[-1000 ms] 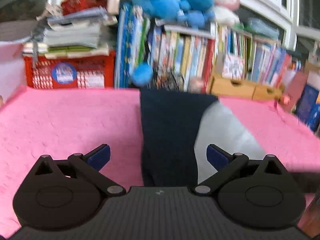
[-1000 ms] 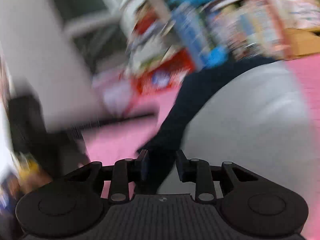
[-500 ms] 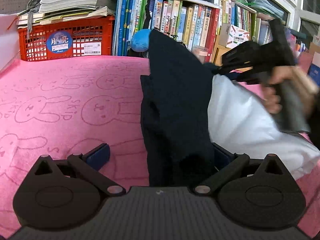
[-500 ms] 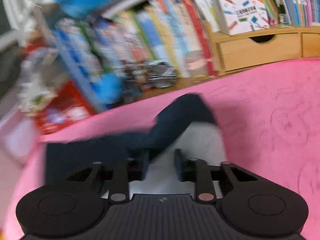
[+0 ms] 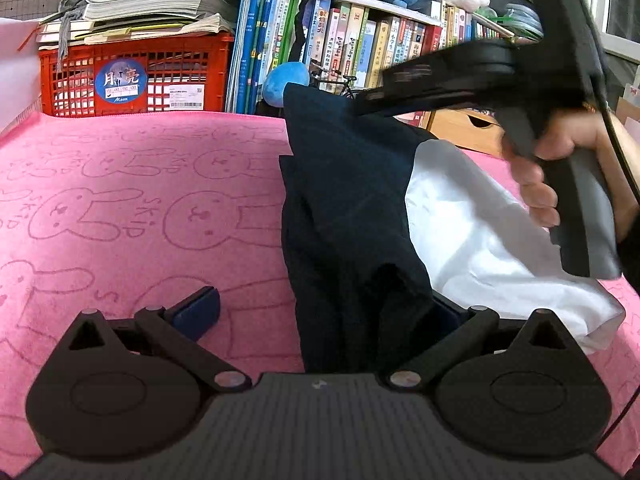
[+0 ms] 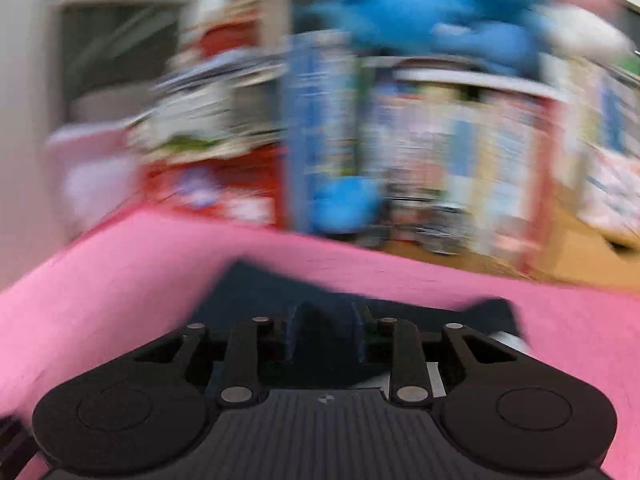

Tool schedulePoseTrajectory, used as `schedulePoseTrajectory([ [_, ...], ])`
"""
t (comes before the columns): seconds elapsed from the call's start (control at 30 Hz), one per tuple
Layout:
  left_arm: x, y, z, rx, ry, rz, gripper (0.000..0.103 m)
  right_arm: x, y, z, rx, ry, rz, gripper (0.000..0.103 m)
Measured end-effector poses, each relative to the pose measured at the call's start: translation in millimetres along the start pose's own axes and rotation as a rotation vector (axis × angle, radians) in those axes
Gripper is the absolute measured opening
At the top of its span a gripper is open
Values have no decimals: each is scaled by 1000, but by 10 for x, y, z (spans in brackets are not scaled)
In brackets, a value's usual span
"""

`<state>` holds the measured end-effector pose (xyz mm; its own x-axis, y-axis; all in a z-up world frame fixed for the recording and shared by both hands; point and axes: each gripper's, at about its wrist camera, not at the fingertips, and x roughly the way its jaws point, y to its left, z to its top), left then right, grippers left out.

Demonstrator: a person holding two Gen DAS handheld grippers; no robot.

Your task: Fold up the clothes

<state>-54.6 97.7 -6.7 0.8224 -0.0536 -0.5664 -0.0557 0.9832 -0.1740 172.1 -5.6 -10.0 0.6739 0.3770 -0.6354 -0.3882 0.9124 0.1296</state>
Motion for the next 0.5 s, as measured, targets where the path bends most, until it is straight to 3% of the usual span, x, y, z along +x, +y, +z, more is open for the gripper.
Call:
schedulePoseTrajectory([
  [0.2,-11,36,-3,-23,-10,-13,103,139,550,9,-221,46,31,28],
  [0.27,-8,27,0,-16,-7,-9,103,106,560,97,-173,53,41,28],
  [0.4,-2,17,2,-5,-2,-1,103,-580,437,34,-140,-73,84,55],
  [0.5,0,17,-3,-3,-1,1,103,-1234,338,-279,-187,-130,34,61],
])
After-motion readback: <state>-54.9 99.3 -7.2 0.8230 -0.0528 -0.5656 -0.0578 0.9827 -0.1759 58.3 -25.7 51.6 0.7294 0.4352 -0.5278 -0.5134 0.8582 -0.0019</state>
